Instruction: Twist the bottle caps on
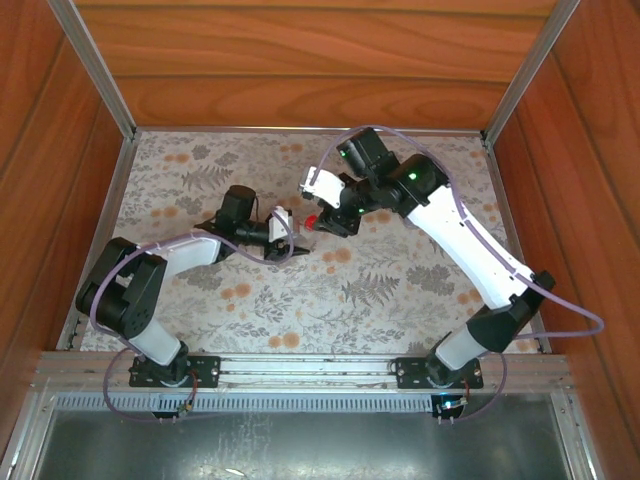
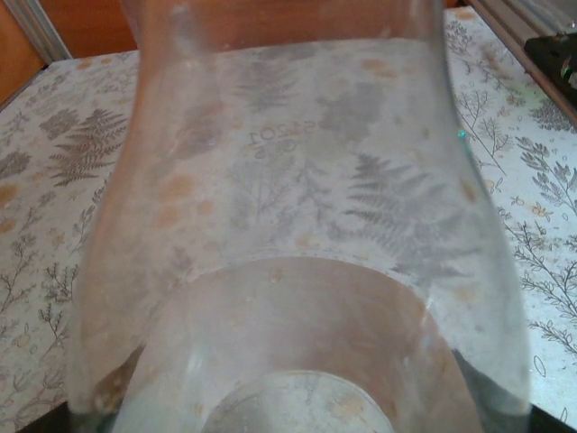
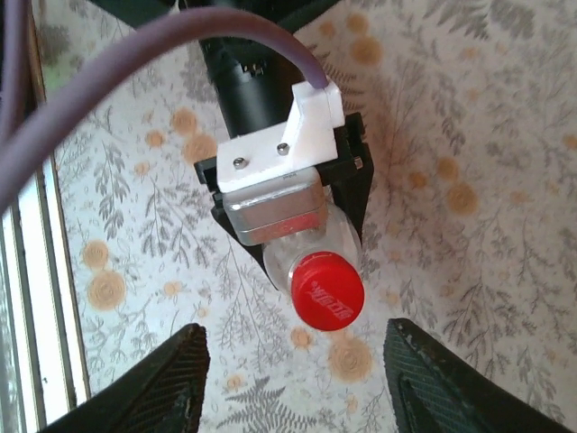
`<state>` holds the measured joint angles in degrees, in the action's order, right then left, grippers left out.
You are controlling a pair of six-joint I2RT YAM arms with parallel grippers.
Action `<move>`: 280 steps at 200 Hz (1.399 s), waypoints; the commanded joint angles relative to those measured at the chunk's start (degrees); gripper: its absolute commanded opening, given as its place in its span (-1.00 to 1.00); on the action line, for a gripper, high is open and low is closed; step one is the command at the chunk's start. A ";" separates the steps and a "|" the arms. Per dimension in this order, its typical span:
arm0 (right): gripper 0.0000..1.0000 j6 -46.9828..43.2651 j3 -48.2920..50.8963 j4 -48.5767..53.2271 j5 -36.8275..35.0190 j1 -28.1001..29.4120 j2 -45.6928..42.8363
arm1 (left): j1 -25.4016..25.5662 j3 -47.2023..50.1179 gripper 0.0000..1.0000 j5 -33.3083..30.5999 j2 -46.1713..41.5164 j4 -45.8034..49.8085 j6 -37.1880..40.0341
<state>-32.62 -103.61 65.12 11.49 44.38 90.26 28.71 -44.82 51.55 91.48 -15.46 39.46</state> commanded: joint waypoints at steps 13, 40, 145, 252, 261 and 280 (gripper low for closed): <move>0.10 -4.60 -2.52 5.35 -1.47 0.80 2.43 | 0.76 0.80 0.18 -1.45 -0.52 0.52 4.39; 0.10 -5.82 -0.15 2.28 -0.19 0.72 2.49 | 0.86 1.14 0.18 -1.40 -0.66 0.60 4.75; -0.08 -7.49 3.48 -0.87 1.09 0.44 4.58 | 0.84 0.76 0.18 -0.67 -0.26 0.70 4.22; -0.18 -7.28 4.57 -1.40 1.26 0.18 6.39 | 0.96 0.62 0.18 -0.52 -0.29 0.70 3.60; -0.20 -7.20 4.66 -1.32 1.24 0.09 6.49 | 0.91 0.61 0.18 -0.49 -0.30 0.72 3.54; -0.27 -6.93 4.74 -1.31 1.22 0.01 6.51 | 1.00 0.61 0.19 -0.60 -0.27 0.73 3.58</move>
<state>-38.48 -99.53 63.48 11.18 44.60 96.53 29.30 -44.60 50.81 91.37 -15.77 42.59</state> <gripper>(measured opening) 0.378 0.594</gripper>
